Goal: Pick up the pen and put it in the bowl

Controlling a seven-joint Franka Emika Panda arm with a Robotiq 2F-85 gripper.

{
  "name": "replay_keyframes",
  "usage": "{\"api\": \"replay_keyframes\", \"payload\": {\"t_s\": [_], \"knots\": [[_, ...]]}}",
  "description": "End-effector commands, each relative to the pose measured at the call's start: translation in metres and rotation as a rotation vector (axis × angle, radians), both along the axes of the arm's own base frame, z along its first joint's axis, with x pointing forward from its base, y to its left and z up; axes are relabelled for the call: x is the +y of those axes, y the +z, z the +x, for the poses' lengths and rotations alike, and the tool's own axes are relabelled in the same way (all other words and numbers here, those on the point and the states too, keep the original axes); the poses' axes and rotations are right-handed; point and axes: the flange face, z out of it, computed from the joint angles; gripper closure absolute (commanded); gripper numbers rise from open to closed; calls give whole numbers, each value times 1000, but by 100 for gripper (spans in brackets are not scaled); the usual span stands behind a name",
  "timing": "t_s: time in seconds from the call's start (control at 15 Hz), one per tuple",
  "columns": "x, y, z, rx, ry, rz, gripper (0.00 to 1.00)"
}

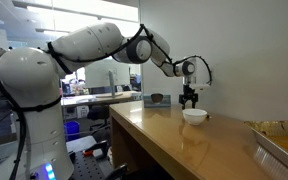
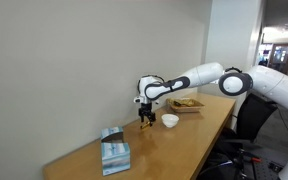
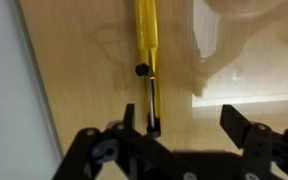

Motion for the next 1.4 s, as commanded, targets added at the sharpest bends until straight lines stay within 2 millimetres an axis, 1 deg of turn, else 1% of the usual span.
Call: {"api": "replay_keyframes", "payload": {"t_s": [0.0, 0.07, 0.27, 0.4, 0.6, 0.67, 0.73, 0.8, 0.93, 1.0, 1.13, 1.33], "knots": [[-1, -7, 7, 23, 9, -24, 32], [-1, -11, 7, 31, 10, -29, 37], [-3, -28, 6, 49, -2, -28, 62], [-6, -30, 8, 36, -10, -30, 77], [-8, -24, 10, 19, -30, -30, 97], [-8, -23, 9, 23, -55, -30, 100], [-2, -30, 7, 32, -61, -20, 100], [-2, -31, 7, 34, -86, -20, 97], [0, -30, 9, 15, -115, -16, 97], [-8, -2, 10, 11, -136, -13, 97], [-6, 8, 12, -20, -166, -1, 97], [-4, 31, 14, -58, -183, -9, 97]]}}
